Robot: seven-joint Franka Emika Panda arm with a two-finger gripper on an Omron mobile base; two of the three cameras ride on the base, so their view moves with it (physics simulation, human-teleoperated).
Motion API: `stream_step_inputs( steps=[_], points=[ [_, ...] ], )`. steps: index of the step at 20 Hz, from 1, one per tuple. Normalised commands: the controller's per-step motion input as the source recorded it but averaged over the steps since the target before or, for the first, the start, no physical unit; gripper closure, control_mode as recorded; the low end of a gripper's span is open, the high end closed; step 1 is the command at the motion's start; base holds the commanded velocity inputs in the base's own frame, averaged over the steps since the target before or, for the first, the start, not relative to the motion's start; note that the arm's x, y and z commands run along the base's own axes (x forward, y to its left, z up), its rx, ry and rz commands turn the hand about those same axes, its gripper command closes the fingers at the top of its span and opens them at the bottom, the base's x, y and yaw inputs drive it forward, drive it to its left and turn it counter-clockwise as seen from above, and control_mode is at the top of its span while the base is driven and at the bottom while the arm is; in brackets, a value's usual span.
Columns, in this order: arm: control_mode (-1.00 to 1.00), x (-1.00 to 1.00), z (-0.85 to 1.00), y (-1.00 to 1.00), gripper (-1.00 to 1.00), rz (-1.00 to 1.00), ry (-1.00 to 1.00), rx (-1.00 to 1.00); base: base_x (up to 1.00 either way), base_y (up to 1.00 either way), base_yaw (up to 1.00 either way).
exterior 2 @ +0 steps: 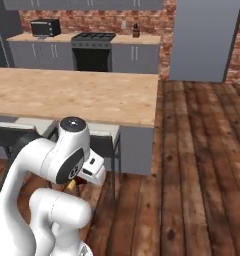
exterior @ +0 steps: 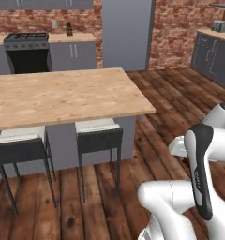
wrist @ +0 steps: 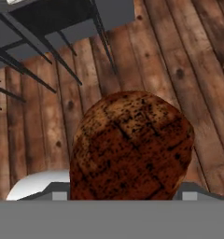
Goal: Take the steak from the fridge and place it on the digital scale on the counter by the fridge. Wait a few seconds for a reading, then move it to the plate on the dining counter.
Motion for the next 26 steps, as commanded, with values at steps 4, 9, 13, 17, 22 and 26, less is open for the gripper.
stream_step_inputs(
  steps=[4, 9, 13, 17, 22, 26],
  points=[
    [1.00, 0.00, 0.00, 0.00, 1.00, 0.00, 0.00, 0.00, -0.31, 1.00, -0.02],
    [1.00, 0.00, 0.00, 0.00, 1.00, 0.00, 0.00, 0.00, -0.07, 1.00, 0.00],
    [1.00, 0.00, 0.00, 0.00, 1.00, 0.00, 0.00, 0.00, 0.00, 1.00, 0.00],
    [1.00, 0.00, 0.00, 0.00, 1.00, 0.00, 0.00, 0.00, 0.00, 1.00, 0.00],
    [1.00, 0.00, 0.00, 0.00, 1.00, 0.00, 0.00, 0.00, 0.00, 1.00, 0.00],
    [1.00, 0.00, 0.00, 0.00, 1.00, 0.00, 0.00, 0.00, 0.03, 1.00, 0.00]
  ],
)
